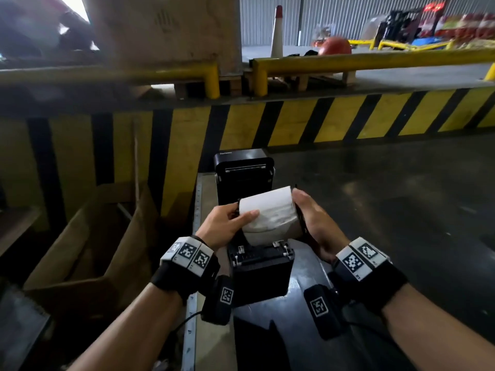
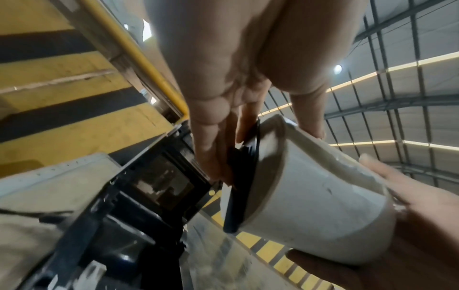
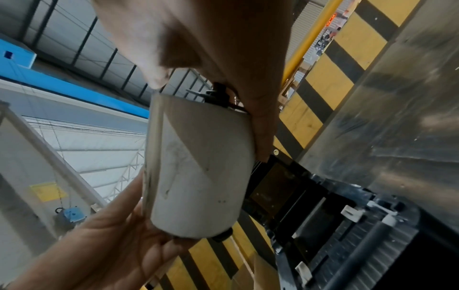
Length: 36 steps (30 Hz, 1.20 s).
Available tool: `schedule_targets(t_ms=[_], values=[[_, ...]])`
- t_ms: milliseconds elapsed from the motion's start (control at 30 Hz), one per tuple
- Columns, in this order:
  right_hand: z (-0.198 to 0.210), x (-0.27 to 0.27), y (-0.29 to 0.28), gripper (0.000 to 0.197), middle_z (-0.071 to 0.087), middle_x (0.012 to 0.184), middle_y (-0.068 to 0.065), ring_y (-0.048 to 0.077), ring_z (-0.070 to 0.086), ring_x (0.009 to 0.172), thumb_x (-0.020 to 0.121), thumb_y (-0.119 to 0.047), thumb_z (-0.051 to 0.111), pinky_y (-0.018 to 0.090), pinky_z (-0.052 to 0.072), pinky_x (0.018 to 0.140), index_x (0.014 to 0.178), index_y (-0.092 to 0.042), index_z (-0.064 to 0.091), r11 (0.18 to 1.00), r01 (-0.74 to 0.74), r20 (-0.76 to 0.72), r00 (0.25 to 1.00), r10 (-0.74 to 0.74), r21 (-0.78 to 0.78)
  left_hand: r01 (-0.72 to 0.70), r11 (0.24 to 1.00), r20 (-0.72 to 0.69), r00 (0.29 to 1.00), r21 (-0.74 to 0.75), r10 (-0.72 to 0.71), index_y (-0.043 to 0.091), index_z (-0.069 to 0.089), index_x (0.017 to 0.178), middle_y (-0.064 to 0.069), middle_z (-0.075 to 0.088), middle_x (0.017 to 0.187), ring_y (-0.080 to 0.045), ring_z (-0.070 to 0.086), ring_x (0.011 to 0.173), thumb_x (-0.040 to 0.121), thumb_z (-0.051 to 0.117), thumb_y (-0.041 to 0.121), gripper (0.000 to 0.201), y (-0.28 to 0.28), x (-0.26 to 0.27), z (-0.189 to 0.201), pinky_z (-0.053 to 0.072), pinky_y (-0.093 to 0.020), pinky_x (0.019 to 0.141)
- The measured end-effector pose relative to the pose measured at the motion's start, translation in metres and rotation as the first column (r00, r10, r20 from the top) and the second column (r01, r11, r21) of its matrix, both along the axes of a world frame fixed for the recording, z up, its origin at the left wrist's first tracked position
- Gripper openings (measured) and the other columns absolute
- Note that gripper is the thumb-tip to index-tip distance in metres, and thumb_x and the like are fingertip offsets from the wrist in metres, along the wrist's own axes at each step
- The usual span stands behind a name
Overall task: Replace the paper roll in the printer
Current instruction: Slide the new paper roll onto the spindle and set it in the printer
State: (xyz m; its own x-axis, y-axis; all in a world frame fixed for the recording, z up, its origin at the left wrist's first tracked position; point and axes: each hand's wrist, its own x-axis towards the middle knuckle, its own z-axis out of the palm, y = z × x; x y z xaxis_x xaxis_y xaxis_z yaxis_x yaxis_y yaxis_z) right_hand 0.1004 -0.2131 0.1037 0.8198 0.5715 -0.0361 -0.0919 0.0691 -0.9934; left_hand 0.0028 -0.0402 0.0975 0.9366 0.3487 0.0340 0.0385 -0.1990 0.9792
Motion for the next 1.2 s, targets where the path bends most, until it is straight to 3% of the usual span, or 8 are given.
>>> schedule_targets(t_ms=[133,200,367,567,767,867,1033,1200], values=[[0.006,0.01,0.015,0.029,0.067,0.108,0.004,0.009,0.067,0.087,0.096,-0.019,0.041,0.026,0.056,0.064,0.119,-0.023,0.058,0.995,0.006,-0.086,0.996,0.002,0.1,0.021,1.0,0.028,0.999,-0.005,-0.02,0.028,0.067,0.102,-0.008,0.073,0.107,-0.025,0.069,0.102,0.081,0.068,0.028,0.021,0.023,-0.004,0.013,0.054,-0.04,0.091],[0.006,0.015,0.022,0.025,0.066,0.108,0.008,0.016,0.065,0.089,0.095,-0.017,0.041,0.026,0.055,0.06,0.114,-0.021,0.058,0.991,-0.025,-0.079,0.996,0.036,0.135,0.042,0.998,0.023,0.999,0.04,-0.043,0.035,0.066,0.101,0.0,0.074,0.106,-0.018,0.069,0.102,0.074,0.071,0.036,0.027,0.03,-0.005,0.018,0.053,-0.035,0.089],[-0.001,0.027,0.038,0.025,0.058,0.102,0.015,0.019,0.059,0.08,0.091,-0.023,0.052,0.032,0.052,0.062,0.11,-0.007,0.054,0.994,0.003,-0.034,0.999,0.001,0.112,0.021,0.995,0.006,1.0,0.095,-0.021,0.038,0.064,0.1,0.005,0.073,0.103,-0.016,0.069,0.101,0.072,0.075,0.029,0.031,0.047,0.0,0.016,0.052,-0.039,0.097],[-0.008,0.058,0.053,0.011,0.061,0.081,0.004,0.014,0.058,0.068,0.088,-0.024,0.056,0.031,0.049,0.056,0.086,-0.014,0.062,0.998,-0.003,-0.041,0.999,0.006,0.065,-0.013,0.986,-0.006,1.0,0.167,0.015,0.042,0.061,0.1,0.013,0.072,0.095,-0.004,0.069,0.091,0.069,0.079,0.025,0.039,0.056,0.016,0.008,0.053,-0.027,0.088],[-0.037,0.09,0.064,0.018,0.065,0.082,0.011,0.019,0.057,0.077,0.086,-0.015,0.06,0.029,0.048,0.072,0.094,-0.001,0.067,0.999,-0.004,0.058,0.998,0.002,0.032,-0.04,0.983,-0.05,0.997,0.179,0.05,0.029,0.058,0.117,-0.003,0.07,0.103,-0.017,0.067,0.094,0.071,0.078,0.012,0.052,0.069,0.037,-0.007,0.053,-0.031,0.088],[-0.049,0.108,0.063,0.021,0.068,0.087,0.014,0.018,0.064,0.078,0.085,-0.013,0.06,0.029,0.054,0.076,0.099,0.002,0.066,0.993,-0.074,0.207,0.974,0.092,-0.093,-0.032,0.982,-0.096,0.994,0.188,0.05,0.021,0.053,0.128,-0.005,0.069,0.109,-0.021,0.066,0.098,0.071,0.079,0.011,0.064,0.077,0.046,-0.017,0.052,-0.039,0.094],[-0.063,0.147,0.068,0.017,0.074,0.087,0.001,0.013,0.069,0.083,0.079,-0.023,0.069,0.038,0.056,0.085,0.093,-0.013,0.071,0.882,-0.157,0.408,0.841,0.355,-0.444,-0.036,0.972,-0.181,0.98,0.233,0.079,0.041,0.048,0.129,0.002,0.068,0.117,-0.019,0.065,0.108,0.057,0.081,0.043,0.079,0.088,0.059,-0.043,0.051,-0.046,0.098],[-0.079,0.167,0.075,0.024,0.073,0.098,0.002,0.013,0.065,0.091,0.079,-0.03,0.068,0.019,0.047,0.077,0.1,-0.018,0.07,0.737,-0.121,0.472,0.698,0.539,-0.665,-0.06,0.958,-0.241,0.962,0.282,0.131,0.025,0.042,0.138,0.006,0.064,0.112,-0.016,0.06,0.11,0.068,0.082,0.023,0.081,0.088,0.068,-0.067,0.047,-0.042,0.103]])
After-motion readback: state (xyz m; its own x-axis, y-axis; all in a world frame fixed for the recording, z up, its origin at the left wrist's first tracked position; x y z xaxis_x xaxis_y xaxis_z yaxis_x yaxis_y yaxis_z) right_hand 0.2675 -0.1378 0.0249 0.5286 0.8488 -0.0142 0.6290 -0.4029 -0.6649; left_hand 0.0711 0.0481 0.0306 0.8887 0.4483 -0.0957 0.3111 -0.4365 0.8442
